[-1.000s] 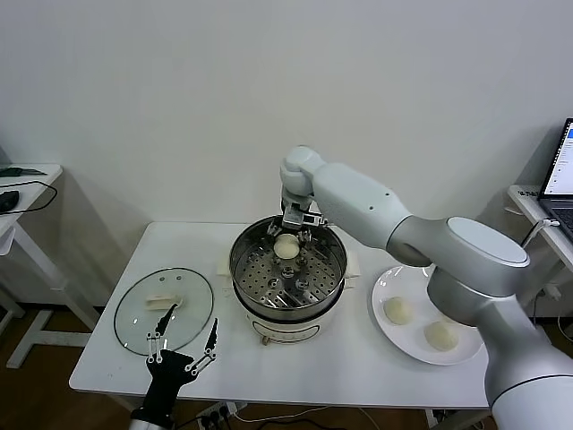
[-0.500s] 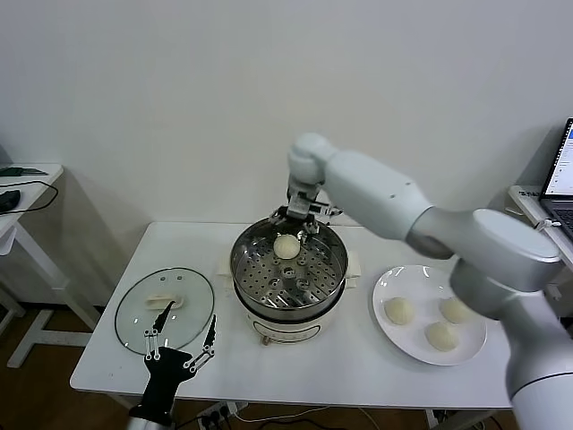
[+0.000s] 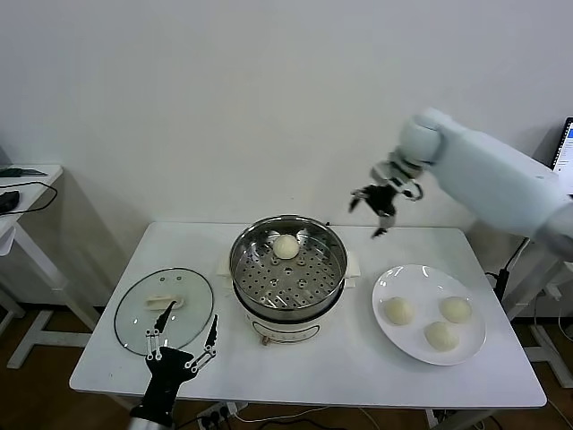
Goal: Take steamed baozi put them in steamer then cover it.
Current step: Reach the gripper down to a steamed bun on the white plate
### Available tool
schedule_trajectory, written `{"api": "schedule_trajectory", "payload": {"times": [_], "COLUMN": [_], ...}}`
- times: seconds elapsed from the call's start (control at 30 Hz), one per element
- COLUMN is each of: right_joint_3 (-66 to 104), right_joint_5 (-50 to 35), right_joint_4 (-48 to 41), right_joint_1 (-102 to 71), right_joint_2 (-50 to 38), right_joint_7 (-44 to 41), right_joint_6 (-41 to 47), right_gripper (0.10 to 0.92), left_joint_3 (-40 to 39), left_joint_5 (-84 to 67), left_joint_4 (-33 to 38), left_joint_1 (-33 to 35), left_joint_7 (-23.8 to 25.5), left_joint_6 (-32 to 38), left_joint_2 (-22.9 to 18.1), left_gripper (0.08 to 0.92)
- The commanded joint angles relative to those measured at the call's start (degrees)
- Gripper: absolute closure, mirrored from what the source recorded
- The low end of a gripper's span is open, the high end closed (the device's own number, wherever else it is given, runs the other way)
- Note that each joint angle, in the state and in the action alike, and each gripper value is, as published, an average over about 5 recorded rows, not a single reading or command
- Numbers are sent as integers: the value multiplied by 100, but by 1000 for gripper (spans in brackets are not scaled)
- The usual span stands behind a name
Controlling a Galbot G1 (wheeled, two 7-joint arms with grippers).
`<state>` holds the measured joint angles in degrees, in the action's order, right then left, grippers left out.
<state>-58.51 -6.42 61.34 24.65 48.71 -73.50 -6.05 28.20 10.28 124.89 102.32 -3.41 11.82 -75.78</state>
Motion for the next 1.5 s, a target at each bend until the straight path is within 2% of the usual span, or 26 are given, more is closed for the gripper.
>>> {"api": "schedule_trajectory", "payload": {"times": [0.03, 0.3, 0.83, 1.17, 1.5], "right_joint_3": [-1119, -1109, -584, -515, -553], "right_joint_5": [-932, -767, -460, -432, -418], "right_joint_4": [1051, 1283, 560, 407, 599], "right_joint_1": [-337, -1073, -1748, -1844, -1509], "right_joint_2": [-1620, -1648, -986, -732, -791], "right_joint_7": [558, 1087, 2089, 2109, 1777], "right_joint_6": [1197, 1422, 1420, 1433, 1477], "right_gripper": [203, 203, 203, 205, 307], "left_joint_3": [-78, -70, 37, 48, 4], "left_joint_5": [45, 111, 104, 95, 91], "left_joint_4": [-46, -76, -110, -123, -122], "left_joint_1": [-8, 16, 19, 34, 48], "left_joint_7": [-10, -28, -53, -55, -62], "left_joint_6": [-6, 61, 69, 83, 71], "left_joint_2": [-17, -51, -74, -73, -68], "left_gripper": [177, 177, 177, 177, 177]}}
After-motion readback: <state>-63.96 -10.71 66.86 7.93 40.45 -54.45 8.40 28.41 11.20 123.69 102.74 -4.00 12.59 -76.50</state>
